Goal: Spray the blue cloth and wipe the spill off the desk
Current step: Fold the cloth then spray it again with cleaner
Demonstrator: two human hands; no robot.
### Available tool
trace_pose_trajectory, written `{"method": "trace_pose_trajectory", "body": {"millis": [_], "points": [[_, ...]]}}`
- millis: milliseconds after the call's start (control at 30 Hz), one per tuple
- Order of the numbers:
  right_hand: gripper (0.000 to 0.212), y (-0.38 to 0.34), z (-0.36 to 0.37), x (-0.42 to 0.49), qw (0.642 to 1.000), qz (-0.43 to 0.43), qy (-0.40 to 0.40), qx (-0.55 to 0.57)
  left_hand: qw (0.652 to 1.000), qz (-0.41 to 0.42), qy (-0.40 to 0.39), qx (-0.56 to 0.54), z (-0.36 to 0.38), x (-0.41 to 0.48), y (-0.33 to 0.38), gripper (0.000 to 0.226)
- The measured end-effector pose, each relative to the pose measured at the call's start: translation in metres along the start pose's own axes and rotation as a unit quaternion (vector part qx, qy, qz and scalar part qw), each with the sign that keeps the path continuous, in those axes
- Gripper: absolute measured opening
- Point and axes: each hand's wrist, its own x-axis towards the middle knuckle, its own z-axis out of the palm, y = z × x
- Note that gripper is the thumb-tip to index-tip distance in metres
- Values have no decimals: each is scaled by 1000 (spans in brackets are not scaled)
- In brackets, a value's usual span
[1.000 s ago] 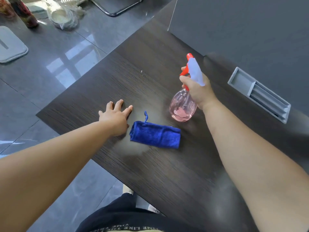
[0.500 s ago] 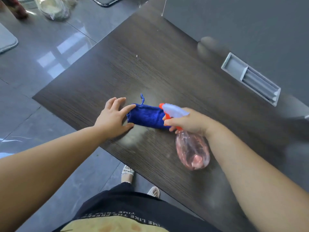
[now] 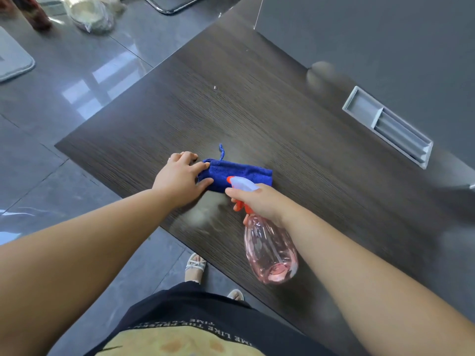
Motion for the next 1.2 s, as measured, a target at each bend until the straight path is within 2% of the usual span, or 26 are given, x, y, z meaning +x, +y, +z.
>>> {"method": "trace_pose_trajectory", "body": {"millis": [233,333,567,667,733,867,1067,1200], "points": [[46,3,-4,-3,999,25,-20,31,1000,-10,-18,4,-1,4,1,54],[25,0,-7,-7,998,25,-1,64,1000,-10,-22,8,-3,5,2,55],[46,8,-17,-7,997,30,18,70,999,-12,-31,16,-4,6,2,56],[31,15,-23,-6,994,43,55,87,999,-9,-39,26,-5,6,3,57],[29,21,-30,-7,991,58,73,91,999,-8,-41,30,-6,7,3,57],[20,26,-38,-12,991,82,61,88,998,-8,-42,38,-7,7,4,57],[32,31,-41,-17,989,89,71,91,997,-8,-52,60,-9,9,4,58],[22,29,-42,-16,989,89,88,82,995,-11,-63,71,-12,13,6,57]]}}
